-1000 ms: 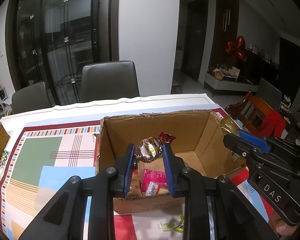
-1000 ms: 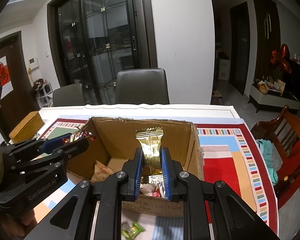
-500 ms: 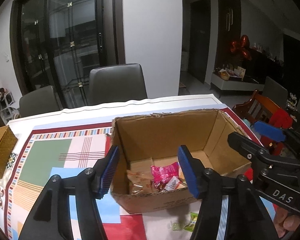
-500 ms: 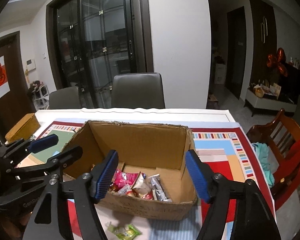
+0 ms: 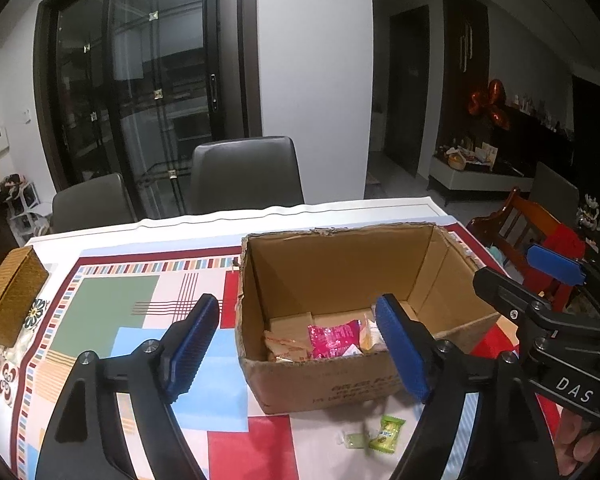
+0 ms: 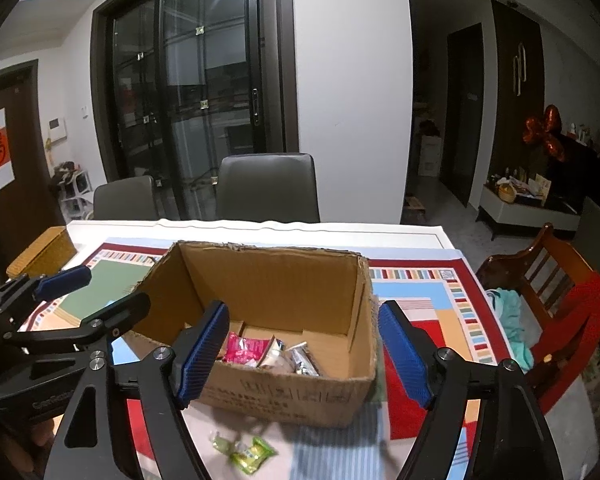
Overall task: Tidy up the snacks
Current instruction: 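Withdraw both open tools from the box toward the two green candies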
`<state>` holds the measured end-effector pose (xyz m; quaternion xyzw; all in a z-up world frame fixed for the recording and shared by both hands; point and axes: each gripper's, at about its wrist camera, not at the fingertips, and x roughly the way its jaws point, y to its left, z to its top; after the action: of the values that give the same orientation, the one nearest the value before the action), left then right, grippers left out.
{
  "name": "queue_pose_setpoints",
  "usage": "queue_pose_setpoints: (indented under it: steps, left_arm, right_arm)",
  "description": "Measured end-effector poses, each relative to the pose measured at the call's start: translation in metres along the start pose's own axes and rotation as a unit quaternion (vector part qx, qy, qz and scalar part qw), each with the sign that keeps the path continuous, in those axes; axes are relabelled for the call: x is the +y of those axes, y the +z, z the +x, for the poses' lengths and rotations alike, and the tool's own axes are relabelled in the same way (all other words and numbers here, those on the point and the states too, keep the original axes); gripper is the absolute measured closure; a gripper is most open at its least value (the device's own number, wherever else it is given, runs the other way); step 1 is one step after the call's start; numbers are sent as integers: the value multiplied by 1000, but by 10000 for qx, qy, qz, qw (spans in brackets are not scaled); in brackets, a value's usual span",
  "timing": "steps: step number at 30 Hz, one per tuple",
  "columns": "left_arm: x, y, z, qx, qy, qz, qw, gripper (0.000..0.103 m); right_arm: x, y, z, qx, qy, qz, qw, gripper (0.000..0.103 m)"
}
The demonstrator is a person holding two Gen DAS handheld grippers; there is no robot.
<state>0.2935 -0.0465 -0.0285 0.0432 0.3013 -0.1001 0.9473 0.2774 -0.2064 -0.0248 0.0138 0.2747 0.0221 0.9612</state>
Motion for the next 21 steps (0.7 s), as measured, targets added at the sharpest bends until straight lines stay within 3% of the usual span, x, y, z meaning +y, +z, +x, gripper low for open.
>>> queue_pose_setpoints:
  steps: [21]
  left_arm:
    - [-13,-12,-40,-187,14,95,9998,23]
  right_arm:
    - [-5,-12,-41,-135,-137,60,9998,25]
